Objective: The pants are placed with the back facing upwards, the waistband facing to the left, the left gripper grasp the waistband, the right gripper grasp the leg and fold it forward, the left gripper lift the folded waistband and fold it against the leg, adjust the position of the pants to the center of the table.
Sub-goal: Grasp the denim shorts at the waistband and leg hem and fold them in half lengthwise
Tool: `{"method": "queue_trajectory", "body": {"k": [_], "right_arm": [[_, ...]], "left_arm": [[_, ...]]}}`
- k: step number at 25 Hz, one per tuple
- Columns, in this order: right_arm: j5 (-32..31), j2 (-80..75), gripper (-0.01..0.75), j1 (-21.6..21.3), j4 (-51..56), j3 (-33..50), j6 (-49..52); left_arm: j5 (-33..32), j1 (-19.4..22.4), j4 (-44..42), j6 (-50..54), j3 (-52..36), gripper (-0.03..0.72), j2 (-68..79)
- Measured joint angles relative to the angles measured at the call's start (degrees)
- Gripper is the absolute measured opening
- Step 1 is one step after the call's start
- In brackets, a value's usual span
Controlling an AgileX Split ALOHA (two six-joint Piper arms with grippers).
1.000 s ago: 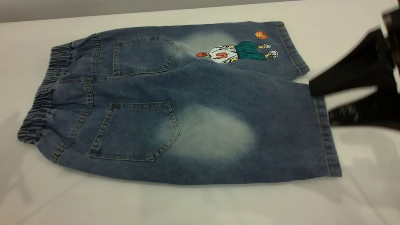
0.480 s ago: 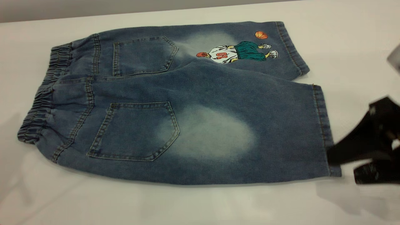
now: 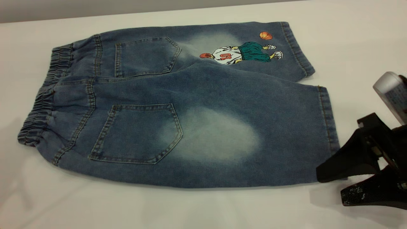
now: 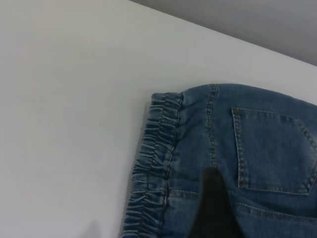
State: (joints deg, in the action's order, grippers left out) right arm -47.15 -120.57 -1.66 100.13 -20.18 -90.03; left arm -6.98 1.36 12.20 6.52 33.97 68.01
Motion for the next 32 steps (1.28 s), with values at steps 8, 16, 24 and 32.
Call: {"method": "queue_trajectory", "body": {"k": [8,16,24,32], "right_arm": [[-1.12,-5.04,0.424,0.0,-0.34,-3.4,0.1],[-1.95,-6.79,0.418,0.0,-0.96,-8.13,0.1],[0.37,-6.74,0.407,-1.77,0.04,-11.7,0.06],[-2.77,-6.99,0.407,-5.8,0.2,-11.7,0.06]], "left_arm": [[-0.06,0.0,0.0,0.0,0.0,0.442,0.0],[-0.11,0.0,-0.05,-0.28,-0.05,0.442,0.0],[-0.11,0.0,-0.11,-0.33,-0.05,0.442,0.0],[-0.11,0.0,-0.11,-0.27,-0.05,0.442,0.0]]}}
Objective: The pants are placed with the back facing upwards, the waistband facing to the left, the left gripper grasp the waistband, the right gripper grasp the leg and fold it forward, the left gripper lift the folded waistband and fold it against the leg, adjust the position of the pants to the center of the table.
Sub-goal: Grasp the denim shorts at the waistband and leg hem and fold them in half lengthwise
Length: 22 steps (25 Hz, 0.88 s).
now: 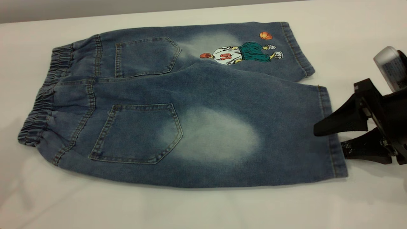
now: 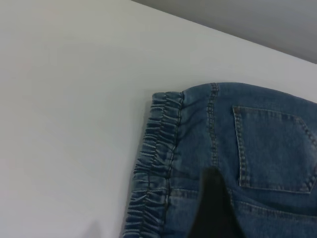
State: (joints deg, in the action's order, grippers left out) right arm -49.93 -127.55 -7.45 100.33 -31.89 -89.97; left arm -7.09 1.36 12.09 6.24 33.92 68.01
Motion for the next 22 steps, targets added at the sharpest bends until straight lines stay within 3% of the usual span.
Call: {"method": "queue_trajectory", "body": {"k": [7,16,22], "right_arm": [[-8.71,-0.04,0.422,0.0,-2.9,0.52,0.0],[-8.79,0.06,0.421,0.07,-3.67,1.91,0.0],[-3.3,0.06,0.42,0.07,-3.73,1.91,0.0]], "left_arm": [[0.0,0.0,0.0,0.0,0.0,0.442,0.0],[-0.05,0.0,0.0,0.0,0.0,0.442,0.0],[-0.05,0.0,0.07,0.11,0.0,0.442,0.0]]}}
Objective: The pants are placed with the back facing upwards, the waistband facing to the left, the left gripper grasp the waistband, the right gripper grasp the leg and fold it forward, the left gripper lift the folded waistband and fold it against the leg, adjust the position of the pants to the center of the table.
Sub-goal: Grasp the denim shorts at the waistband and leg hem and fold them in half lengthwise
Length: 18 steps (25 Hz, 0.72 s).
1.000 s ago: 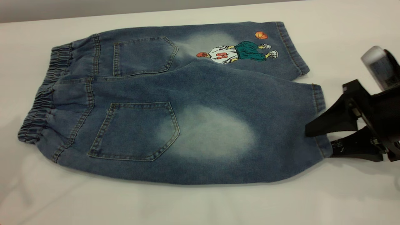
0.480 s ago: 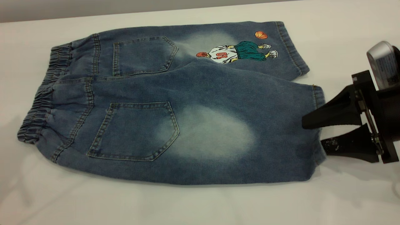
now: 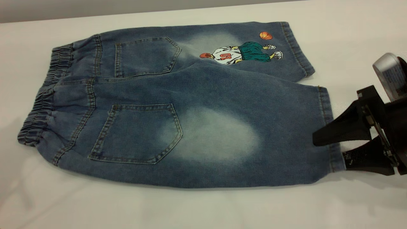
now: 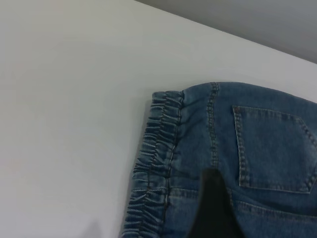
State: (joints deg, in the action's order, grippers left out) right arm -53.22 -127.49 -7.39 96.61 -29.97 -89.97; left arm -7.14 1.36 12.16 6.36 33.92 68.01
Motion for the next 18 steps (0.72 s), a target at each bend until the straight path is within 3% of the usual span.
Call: {"method": "queue_trajectory", "body": {"k": [4,14,18], "right_arm": [[0.66,0.0,0.359,1.41,-0.05,0.0,0.0],[2.58,0.0,0.048,4.61,0.58,-0.17,0.0],[4.06,0.17,0.015,4.61,0.9,-0.17,0.0]], "left_arm": [[0.0,0.0,0.06,0.0,0.0,0.442,0.0],[0.0,0.0,0.06,-0.03,0.0,0.442,0.0],[-1.34,0.0,0.06,-0.03,0.0,0.442,0.0]]}}
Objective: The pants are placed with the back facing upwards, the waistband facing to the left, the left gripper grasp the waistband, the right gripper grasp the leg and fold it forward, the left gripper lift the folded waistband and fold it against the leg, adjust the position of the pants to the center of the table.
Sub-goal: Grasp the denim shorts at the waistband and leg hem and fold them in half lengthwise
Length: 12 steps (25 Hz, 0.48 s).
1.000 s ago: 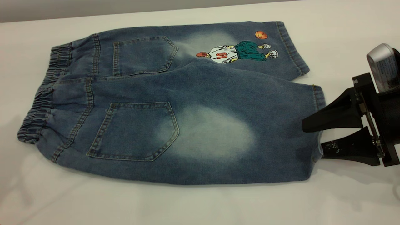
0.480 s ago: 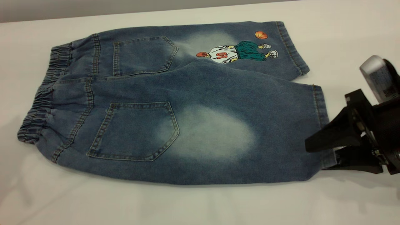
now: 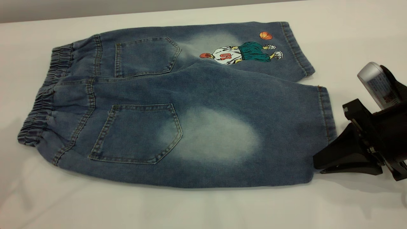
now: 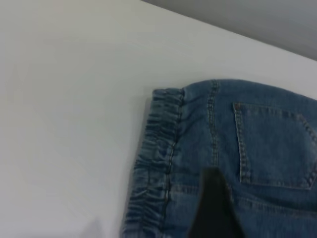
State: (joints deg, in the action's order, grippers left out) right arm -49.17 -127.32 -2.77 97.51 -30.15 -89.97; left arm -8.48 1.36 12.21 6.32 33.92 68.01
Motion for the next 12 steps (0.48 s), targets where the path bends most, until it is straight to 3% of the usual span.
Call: {"method": "queue_trajectory", "body": {"k": [8,12], "right_arm": [[0.04,1.22,0.015,0.0,0.62,0.0,0.08],[3.37,4.51,0.015,0.0,0.61,0.0,0.08]], "left_arm": [[-6.77,0.0,-0.21,-1.58,0.0,0.442,0.05],[-8.33,0.07,-0.45,-1.58,0.0,0.442,0.05]]}}
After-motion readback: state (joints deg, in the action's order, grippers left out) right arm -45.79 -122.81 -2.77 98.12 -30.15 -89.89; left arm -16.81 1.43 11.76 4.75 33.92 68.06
